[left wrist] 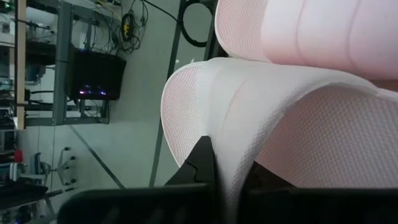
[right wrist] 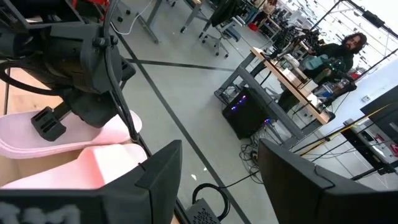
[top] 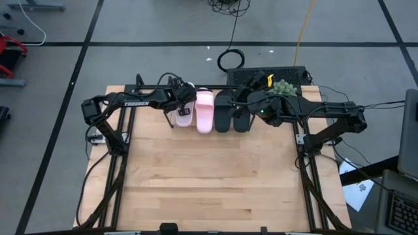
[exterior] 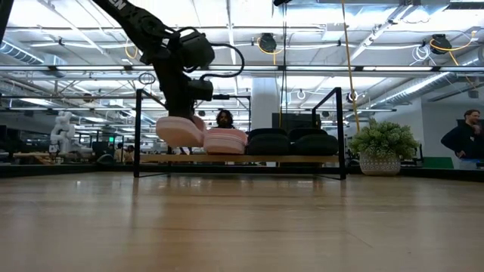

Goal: Pick and place slides into the shelf
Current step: Put the left pink slide on the shelf

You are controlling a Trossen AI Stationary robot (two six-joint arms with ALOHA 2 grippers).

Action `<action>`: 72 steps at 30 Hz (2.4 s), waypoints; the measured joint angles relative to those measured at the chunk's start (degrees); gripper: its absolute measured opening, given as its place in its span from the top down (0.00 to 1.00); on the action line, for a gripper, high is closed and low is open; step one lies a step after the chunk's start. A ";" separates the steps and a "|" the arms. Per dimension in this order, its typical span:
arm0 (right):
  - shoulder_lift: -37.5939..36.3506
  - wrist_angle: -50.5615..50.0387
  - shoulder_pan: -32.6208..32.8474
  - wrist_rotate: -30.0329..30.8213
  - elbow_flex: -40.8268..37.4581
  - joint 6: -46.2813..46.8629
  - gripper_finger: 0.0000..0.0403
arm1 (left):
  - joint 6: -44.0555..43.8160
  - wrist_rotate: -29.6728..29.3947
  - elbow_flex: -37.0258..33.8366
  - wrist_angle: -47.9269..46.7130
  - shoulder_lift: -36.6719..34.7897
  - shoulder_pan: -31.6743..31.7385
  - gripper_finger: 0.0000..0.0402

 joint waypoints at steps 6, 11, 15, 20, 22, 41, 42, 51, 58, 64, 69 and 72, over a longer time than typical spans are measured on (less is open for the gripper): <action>0.00 0.00 0.00 0.00 0.00 0.00 0.50 | -0.81 1.19 -0.02 -0.26 0.00 0.00 1.00; 0.00 0.00 -0.01 0.00 0.00 0.00 0.50 | -1.31 1.67 -0.04 -0.34 0.00 0.00 1.00; 0.00 0.00 0.00 0.00 0.00 0.00 0.50 | -1.92 2.02 -0.04 -0.37 0.00 0.00 1.00; 0.00 0.00 0.00 -0.01 0.02 0.00 0.50 | -2.55 2.16 -0.04 -0.39 0.04 0.24 1.00; 0.00 0.00 0.00 -0.01 0.02 0.02 0.50 | -3.54 2.14 -0.02 -0.16 0.79 0.37 1.00; 0.00 0.00 0.00 -0.29 0.04 0.07 0.50 | -5.93 3.23 0.02 -1.56 3.76 0.31 0.95; 0.00 0.00 0.00 -0.38 0.04 0.07 0.50 | -6.17 3.31 0.02 -1.79 3.76 0.30 0.95; 0.00 -0.02 0.02 -2.93 0.04 0.20 0.50 | -6.50 3.47 0.02 -2.16 3.78 -0.62 0.99; 0.00 -0.02 0.00 -2.91 0.04 0.20 0.50 | -6.88 3.22 0.02 -2.57 3.80 -1.16 0.96; 0.00 -0.03 0.00 -2.90 0.04 0.20 0.50 | -6.88 2.83 0.02 -3.25 3.80 -1.20 0.97; 0.00 -0.43 0.00 -2.89 0.04 0.17 0.50 | -6.64 2.34 0.02 -3.76 3.80 -1.25 0.99; 0.00 -0.70 0.00 -2.87 0.04 0.20 0.50 | -6.22 2.14 0.02 -3.90 3.80 -1.25 0.98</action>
